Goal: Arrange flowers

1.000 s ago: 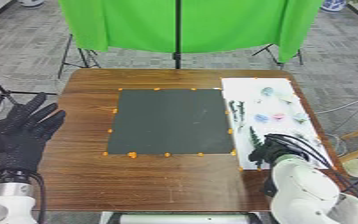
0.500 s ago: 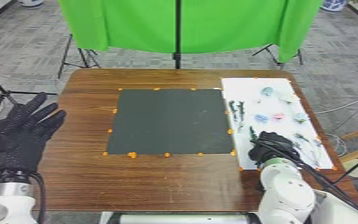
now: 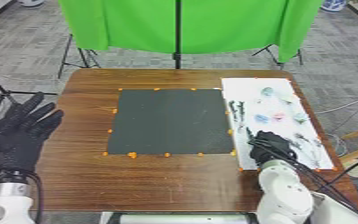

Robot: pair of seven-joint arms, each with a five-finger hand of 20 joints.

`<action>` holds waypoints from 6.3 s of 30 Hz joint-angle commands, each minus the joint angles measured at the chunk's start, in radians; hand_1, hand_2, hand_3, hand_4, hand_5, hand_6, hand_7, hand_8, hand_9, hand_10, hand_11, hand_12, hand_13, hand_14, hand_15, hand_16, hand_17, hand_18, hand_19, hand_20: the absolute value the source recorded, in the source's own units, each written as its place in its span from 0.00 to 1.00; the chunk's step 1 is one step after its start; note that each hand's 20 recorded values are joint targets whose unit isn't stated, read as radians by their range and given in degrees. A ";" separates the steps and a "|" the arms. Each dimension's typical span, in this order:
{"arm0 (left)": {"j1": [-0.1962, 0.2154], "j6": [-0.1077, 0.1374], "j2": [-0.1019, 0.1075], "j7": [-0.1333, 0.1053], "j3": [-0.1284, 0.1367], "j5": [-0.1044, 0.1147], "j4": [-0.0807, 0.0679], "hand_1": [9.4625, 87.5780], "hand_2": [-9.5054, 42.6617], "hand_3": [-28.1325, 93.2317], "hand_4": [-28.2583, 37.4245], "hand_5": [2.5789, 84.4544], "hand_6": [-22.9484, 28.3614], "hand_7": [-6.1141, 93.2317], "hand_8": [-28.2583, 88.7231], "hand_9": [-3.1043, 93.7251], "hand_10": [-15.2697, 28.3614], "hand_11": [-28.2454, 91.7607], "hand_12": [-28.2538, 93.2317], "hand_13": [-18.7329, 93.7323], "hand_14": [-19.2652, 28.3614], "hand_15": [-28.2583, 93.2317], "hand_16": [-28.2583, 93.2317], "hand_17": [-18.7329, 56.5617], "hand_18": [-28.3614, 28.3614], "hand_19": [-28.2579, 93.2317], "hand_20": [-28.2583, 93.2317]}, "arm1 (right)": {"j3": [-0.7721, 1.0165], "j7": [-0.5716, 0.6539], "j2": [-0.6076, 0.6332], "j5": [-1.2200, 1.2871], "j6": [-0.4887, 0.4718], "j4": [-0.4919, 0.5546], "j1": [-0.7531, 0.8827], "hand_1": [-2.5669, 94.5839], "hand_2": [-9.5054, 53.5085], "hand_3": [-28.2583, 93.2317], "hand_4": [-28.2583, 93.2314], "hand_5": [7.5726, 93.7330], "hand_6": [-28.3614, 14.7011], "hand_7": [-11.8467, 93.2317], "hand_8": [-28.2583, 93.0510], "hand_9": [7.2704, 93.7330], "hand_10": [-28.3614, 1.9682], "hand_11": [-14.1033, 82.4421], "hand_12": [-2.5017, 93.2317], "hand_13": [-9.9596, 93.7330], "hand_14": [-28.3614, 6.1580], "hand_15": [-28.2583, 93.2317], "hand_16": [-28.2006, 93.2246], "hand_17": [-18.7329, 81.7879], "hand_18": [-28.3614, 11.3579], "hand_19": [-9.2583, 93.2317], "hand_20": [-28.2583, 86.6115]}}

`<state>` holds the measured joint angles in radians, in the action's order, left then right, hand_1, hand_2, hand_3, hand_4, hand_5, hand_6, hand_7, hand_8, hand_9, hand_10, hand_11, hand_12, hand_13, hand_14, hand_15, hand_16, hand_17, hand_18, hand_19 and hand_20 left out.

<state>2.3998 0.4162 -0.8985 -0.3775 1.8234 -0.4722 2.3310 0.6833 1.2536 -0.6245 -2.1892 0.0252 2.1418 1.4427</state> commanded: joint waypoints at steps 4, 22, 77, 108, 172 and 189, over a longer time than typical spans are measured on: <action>0.044 -0.005 -0.002 -0.003 0.037 -0.005 0.022 0.14 0.34 0.87 0.00 0.43 0.64 0.17 0.17 0.37 0.79 0.44 0.31 0.38 0.95 0.61 0.16 0.15 0.90 0.71 0.28 | 0.088 -0.001 0.037 -0.075 0.113 0.061 0.069 0.61 0.00 0.86 0.00 0.88 0.53 0.38 0.43 0.95 0.55 0.58 0.29 0.95 0.62 0.78 0.40 0.80 0.28 1.00 0.68; 0.048 -0.013 0.009 0.011 0.066 -0.047 0.062 0.14 0.34 0.87 0.00 0.43 0.65 0.17 0.17 0.37 0.79 0.44 0.31 0.38 0.95 0.61 0.16 0.15 0.90 0.71 0.28 | -0.055 -0.099 -0.019 -0.077 0.161 0.090 -0.263 0.60 0.00 0.87 0.03 0.89 0.52 0.38 0.44 0.96 0.55 0.61 0.28 0.96 0.63 0.80 0.39 0.81 0.27 1.00 0.70; -0.326 -0.049 0.211 -0.084 -0.138 -0.030 0.008 0.14 0.34 0.87 0.00 0.43 0.65 0.17 0.17 0.37 0.79 0.43 0.31 0.38 0.95 0.61 0.16 0.15 0.91 0.72 0.28 | -0.601 -0.189 -0.734 0.604 0.023 -0.524 -0.881 0.56 0.00 0.77 0.00 0.93 0.58 0.30 0.31 1.00 0.64 0.59 0.25 0.98 0.67 0.75 0.41 0.79 0.26 1.00 0.70; -0.237 -0.064 0.146 0.004 -0.048 -0.058 0.022 0.14 0.34 0.87 0.00 0.43 0.65 0.17 0.17 0.36 0.79 0.43 0.31 0.38 0.95 0.61 0.16 0.15 0.91 0.73 0.28 | -0.476 -0.136 -0.646 0.684 -0.238 -0.489 -0.774 0.24 0.29 0.85 0.06 0.81 0.47 0.25 0.15 0.91 0.41 0.55 0.25 0.89 0.52 0.79 0.39 0.72 0.20 1.00 0.67; -0.089 -0.045 0.062 0.067 0.021 -0.071 0.044 0.15 0.34 0.87 0.00 0.43 0.65 0.17 0.17 0.36 0.79 0.44 0.31 0.38 0.95 0.61 0.16 0.15 0.91 0.73 0.28 | -0.307 -0.286 -0.410 0.646 -0.006 -0.273 -0.699 0.22 0.33 0.86 0.08 0.79 0.51 0.28 0.15 0.87 0.38 0.52 0.23 0.85 0.44 0.77 0.37 0.68 0.15 1.00 0.59; -0.010 -0.049 0.021 0.062 0.057 -0.082 0.077 0.14 0.34 0.87 0.00 0.43 0.65 0.17 0.17 0.37 0.79 0.44 0.31 0.38 0.95 0.61 0.16 0.15 0.91 0.73 0.27 | 0.194 -0.236 -0.062 0.374 0.133 -0.054 -0.211 0.27 0.26 0.86 0.08 0.61 0.47 0.24 0.14 0.68 0.22 0.37 0.18 0.72 0.28 0.73 0.32 0.56 0.11 1.00 0.31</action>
<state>2.3841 0.3708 -0.8607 -0.3206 1.8837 -0.5428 2.4058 0.7460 0.9654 -0.8017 -1.7538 0.1224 2.0582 1.0579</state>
